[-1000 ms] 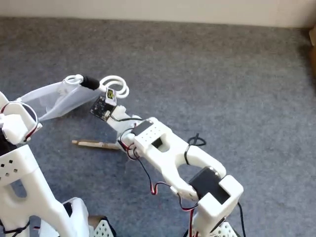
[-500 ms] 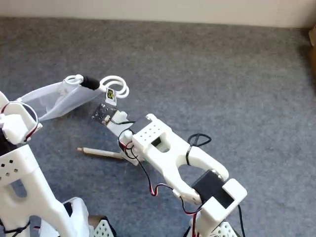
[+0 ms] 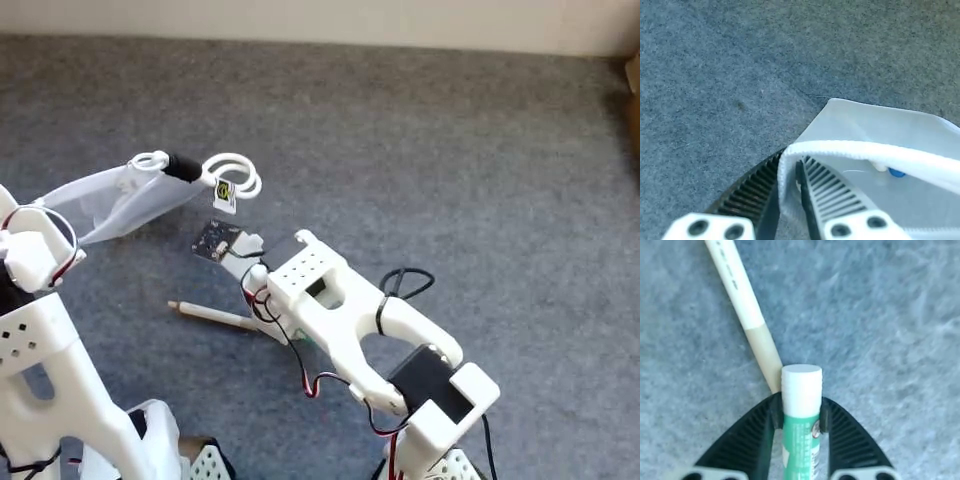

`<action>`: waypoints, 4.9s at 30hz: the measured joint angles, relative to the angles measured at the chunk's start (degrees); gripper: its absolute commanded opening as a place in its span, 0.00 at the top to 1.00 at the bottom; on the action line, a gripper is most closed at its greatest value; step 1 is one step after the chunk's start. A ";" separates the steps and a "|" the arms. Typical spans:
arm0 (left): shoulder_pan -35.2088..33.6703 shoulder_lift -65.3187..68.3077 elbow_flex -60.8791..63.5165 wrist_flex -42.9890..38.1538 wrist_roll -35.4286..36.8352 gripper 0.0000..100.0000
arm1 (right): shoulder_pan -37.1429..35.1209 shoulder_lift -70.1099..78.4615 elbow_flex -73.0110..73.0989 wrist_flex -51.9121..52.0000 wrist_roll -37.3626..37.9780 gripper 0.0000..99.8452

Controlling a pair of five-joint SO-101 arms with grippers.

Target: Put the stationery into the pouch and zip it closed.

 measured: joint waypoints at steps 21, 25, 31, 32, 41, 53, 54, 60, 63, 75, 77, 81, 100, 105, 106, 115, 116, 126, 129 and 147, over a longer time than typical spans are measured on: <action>0.00 0.00 0.00 0.00 0.00 0.99 | -2.73 -10.64 5.19 6.24 0.00 0.99; 0.00 0.00 0.00 0.00 0.00 0.99 | -2.90 -17.14 8.00 6.24 0.00 1.00; 0.00 0.00 0.00 0.00 0.00 0.99 | -2.90 -25.49 11.16 6.24 0.00 1.00; 0.00 0.00 0.00 0.00 0.00 0.99 | -2.90 -26.81 11.60 6.24 0.00 1.00; 0.00 0.00 0.00 0.00 0.00 0.99 | -3.08 -38.95 12.66 6.51 0.00 1.00; 6.24 -0.09 -0.09 -0.09 -0.09 0.99 | -8.18 -54.77 12.66 4.92 -6.33 1.00; 7.12 -0.09 -0.09 -0.09 -0.09 0.99 | -8.26 -55.56 12.66 4.13 -7.21 1.00; 12.48 -0.09 -0.09 0.62 -0.70 0.99 | -8.35 -58.02 12.66 -1.05 -11.60 1.00; 14.51 -0.09 -0.09 1.32 -1.23 0.99 | -8.35 -58.02 12.75 -3.25 -12.04 1.00; 16.09 -0.18 1.32 1.49 -2.90 0.99 | -8.35 -58.02 12.75 -16.62 -12.22 1.00; 16.09 -0.18 1.76 1.49 -2.90 0.99 | -8.35 -58.02 12.75 -18.99 -12.22 1.00; 16.09 -0.18 1.76 1.49 -2.90 0.99 | -8.35 -58.02 12.75 -24.18 -12.22 1.00; 16.44 -0.18 1.76 1.49 -2.90 0.99 | -9.49 -58.02 12.75 -66.29 -12.22 1.00; 16.44 -0.18 1.76 1.49 -2.90 0.99 | -10.81 -57.58 15.56 -70.07 -12.22 1.00; 16.44 -0.18 1.76 1.49 -2.90 0.99 | -10.81 -56.79 15.82 -71.30 -12.22 1.00; 16.44 -0.18 1.76 1.49 -2.90 0.99 | -10.81 -45.98 20.31 -83.96 -12.22 1.00; 16.44 -0.18 1.85 1.49 -2.90 0.99 | -10.81 -45.36 20.75 -84.57 -12.22 1.00; 16.44 -0.18 1.85 1.49 -2.90 0.99 | -10.81 -47.38 23.74 -85.10 -13.10 1.00; 16.44 -0.18 1.85 1.49 -2.90 0.99 | -10.90 -48.97 23.82 -84.13 -16.44 1.00; 16.44 -0.18 1.85 1.49 -2.90 0.99 | -10.90 -35.16 23.82 -85.27 -21.10 0.99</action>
